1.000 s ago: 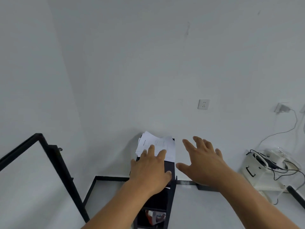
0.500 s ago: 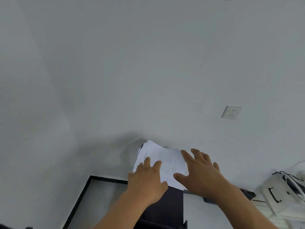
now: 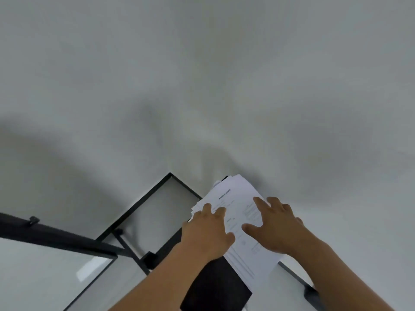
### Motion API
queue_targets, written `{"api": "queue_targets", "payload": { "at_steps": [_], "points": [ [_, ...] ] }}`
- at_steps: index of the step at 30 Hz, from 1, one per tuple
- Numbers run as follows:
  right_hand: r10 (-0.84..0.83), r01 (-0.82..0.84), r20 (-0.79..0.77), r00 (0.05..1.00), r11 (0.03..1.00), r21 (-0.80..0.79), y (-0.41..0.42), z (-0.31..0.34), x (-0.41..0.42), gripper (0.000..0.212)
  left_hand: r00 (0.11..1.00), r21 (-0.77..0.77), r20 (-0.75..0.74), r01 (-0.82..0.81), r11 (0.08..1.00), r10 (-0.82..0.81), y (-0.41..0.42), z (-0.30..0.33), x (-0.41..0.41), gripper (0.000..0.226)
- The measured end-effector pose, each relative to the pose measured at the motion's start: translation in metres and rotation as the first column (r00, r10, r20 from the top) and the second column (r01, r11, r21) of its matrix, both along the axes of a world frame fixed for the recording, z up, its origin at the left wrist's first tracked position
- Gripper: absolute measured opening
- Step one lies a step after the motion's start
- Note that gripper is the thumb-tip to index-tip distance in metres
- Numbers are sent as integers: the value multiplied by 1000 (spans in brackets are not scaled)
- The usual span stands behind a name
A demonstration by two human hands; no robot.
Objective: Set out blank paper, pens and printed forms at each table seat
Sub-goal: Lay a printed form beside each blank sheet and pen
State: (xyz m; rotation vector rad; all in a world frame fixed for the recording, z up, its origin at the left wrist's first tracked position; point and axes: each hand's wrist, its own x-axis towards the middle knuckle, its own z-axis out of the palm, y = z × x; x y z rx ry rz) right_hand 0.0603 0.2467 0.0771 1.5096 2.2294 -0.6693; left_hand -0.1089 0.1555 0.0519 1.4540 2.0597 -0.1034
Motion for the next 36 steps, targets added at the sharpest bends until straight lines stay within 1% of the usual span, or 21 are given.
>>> {"api": "queue_targets", "payload": {
  "at_steps": [5, 9, 14, 19, 21, 24, 27, 29, 31, 33, 36],
  "points": [
    [145, -146, -13, 989, 986, -80, 30, -28, -10, 95, 989, -64, 11, -149, 987, 150, 1, -16, 5, 69],
    [184, -186, -30, 982, 976, -108, 37, -34, -18, 95, 974, -67, 28, -224, 972, 226, -7, -22, 4, 70],
    [220, -219, -4, 976, 968, -120, 37, -49, -12, 94, 962, -114, 55, -261, 959, 269, -21, -38, 14, 69],
    [316, -304, 38, 948, 934, -190, 64, -68, -5, 93, 910, -172, 73, -391, 904, 408, -21, -56, 32, 67],
    [346, -334, 20, 938, 918, -212, 78, -78, -7, 92, 873, -170, 82, -462, 870, 480, -16, -65, 37, 66],
    [391, -384, -14, 920, 895, -228, 100, -100, -12, 91, 772, -162, 137, -600, 783, 620, -8, -84, 46, 73],
    [375, -369, -32, 926, 890, -268, 114, -123, 0, 85, 635, -213, 202, -714, 666, 746, 0, -107, 65, 76],
    [366, -367, -45, 929, 903, -224, 121, -133, 11, 75, 517, -215, 249, -795, 567, 819, 5, -116, 78, 71],
    [350, -350, -32, 936, 919, -181, 129, -135, 17, 70, 426, -187, 257, -859, 477, 867, 9, -122, 86, 63],
    [311, -315, -51, 949, 938, -143, 133, -137, 18, 70, 361, -151, 260, -901, 407, 895, 6, -128, 91, 53],
    [237, -248, -102, 966, 963, -110, 137, -142, 15, 76, 281, -115, 278, -940, 322, 918, 8, -135, 92, 41]
  ]
}}
